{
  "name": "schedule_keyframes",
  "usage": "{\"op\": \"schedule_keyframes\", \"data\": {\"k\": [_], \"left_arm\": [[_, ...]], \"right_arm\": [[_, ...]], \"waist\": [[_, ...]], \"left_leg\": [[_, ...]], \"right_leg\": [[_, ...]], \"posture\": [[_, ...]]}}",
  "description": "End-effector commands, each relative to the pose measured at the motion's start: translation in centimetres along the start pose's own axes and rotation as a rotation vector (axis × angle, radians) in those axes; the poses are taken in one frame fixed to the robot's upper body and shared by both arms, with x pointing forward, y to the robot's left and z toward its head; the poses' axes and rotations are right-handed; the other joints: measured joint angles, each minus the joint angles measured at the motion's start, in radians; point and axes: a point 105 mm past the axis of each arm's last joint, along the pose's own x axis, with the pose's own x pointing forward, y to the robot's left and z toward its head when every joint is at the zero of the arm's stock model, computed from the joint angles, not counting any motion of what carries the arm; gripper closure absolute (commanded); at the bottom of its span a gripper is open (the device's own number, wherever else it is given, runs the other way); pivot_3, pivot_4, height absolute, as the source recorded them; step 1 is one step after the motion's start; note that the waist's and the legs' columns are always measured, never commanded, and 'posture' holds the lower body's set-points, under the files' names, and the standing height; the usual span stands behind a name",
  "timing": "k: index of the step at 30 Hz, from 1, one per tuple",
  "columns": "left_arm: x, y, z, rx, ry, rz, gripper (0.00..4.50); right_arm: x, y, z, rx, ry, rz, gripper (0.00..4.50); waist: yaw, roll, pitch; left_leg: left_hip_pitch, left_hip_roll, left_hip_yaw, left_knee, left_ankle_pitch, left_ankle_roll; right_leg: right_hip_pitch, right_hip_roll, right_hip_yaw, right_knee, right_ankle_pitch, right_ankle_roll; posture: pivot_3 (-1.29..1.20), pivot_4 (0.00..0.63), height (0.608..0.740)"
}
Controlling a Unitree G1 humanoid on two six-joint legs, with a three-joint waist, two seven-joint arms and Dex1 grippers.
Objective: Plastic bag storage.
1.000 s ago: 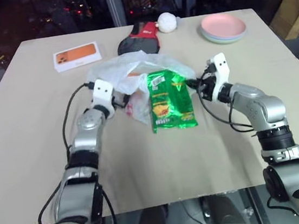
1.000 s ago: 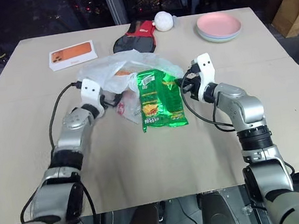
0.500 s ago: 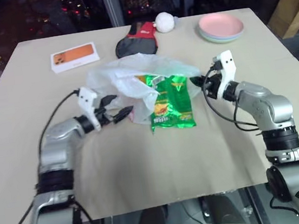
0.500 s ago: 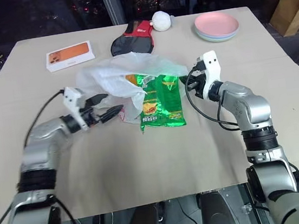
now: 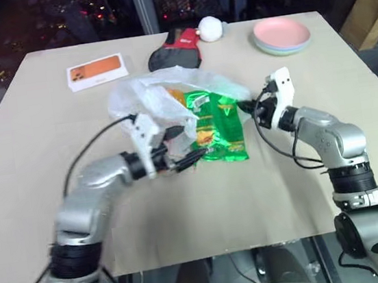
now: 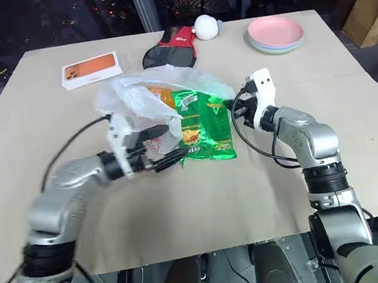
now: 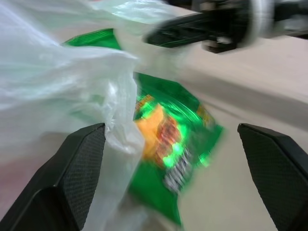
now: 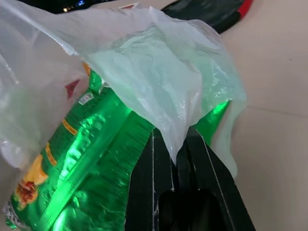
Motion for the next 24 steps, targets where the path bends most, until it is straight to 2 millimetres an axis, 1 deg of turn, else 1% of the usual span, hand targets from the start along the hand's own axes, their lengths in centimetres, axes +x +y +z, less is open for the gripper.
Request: {"op": "schedule_keyframes", "data": {"k": [1, 3, 6, 10, 17, 22, 24], "left_arm": [[0.6, -0.5, 0.7, 0.111, -0.022, 0.094, 0.01], [1.2, 0.2, 0.8, 0.134, -0.027, 0.173, 0.01], [1.5, 2.1, 1.6, 0.2, -0.049, 0.343, 0.01], [1.6, 2.8, 2.1, 0.246, -0.064, 0.434, 0.01], [2.3, 2.6, 1.3, 0.215, -0.028, 0.472, 0.01], [2.4, 2.7, 1.4, 0.19, -0.035, 0.502, 0.01], [2.4, 2.7, 1.3, 0.178, -0.035, 0.508, 0.55]], "right_arm": [[-0.1, 0.6, 1.2, -0.028, -0.039, 0.016, 4.5], [0.0, 0.6, 1.1, -0.029, -0.036, 0.018, 4.5], [0.1, 0.8, 0.9, -0.032, -0.029, 0.023, 4.5], [0.2, 0.9, 0.7, -0.031, -0.024, 0.025, 4.5], [0.2, 1.0, 0.5, -0.028, -0.023, 0.025, 4.5], [0.2, 1.0, 0.5, -0.028, -0.022, 0.023, 4.5], [0.2, 0.9, 0.5, -0.028, -0.022, 0.023, 4.5]], "waist": [[0.0, 0.0, 0.0], [0.003, 0.0, 0.0], [0.006, 0.0, 0.0], [0.006, 0.0, 0.0], [0.006, 0.0, 0.0], [0.006, 0.0, 0.0], [0.005, 0.0, 0.0]], "left_leg": [[0.001, 0.0, 0.0, -0.001, 0.0, 0.0], [0.001, 0.0, 0.0, -0.001, 0.0, 0.0], [0.0, -0.001, 0.001, 0.0, 0.0, 0.0], [0.0, -0.001, 0.0, 0.0, 0.0, 0.0], [0.0, -0.001, 0.0, 0.0, 0.0, 0.0], [0.0, -0.001, 0.0, 0.0, 0.0, 0.0], [0.0, -0.001, 0.0, 0.0, 0.0, 0.0]], "right_leg": [[0.0, 0.0, 0.001, 0.0, 0.0, 0.0], [0.0, 0.0, 0.0, 0.0, 0.0, 0.0], [0.0, -0.001, 0.001, 0.0, 0.0, 0.0], [0.0, -0.001, 0.0, 0.0, 0.001, 0.001], [0.0, -0.001, 0.0, 0.0, 0.001, 0.001], [0.0, -0.001, 0.0, 0.0, 0.001, 0.001], [0.0, -0.001, 0.0, 0.0, 0.001, 0.001]], "posture": [[0.0, 0.15, 0.74], [0.0, 0.15, 0.74], [0.0, 0.15, 0.74], [0.0, 0.15, 0.74], [0.0, 0.15, 0.74], [0.0, 0.15, 0.74], [0.0, 0.15, 0.74]]}}
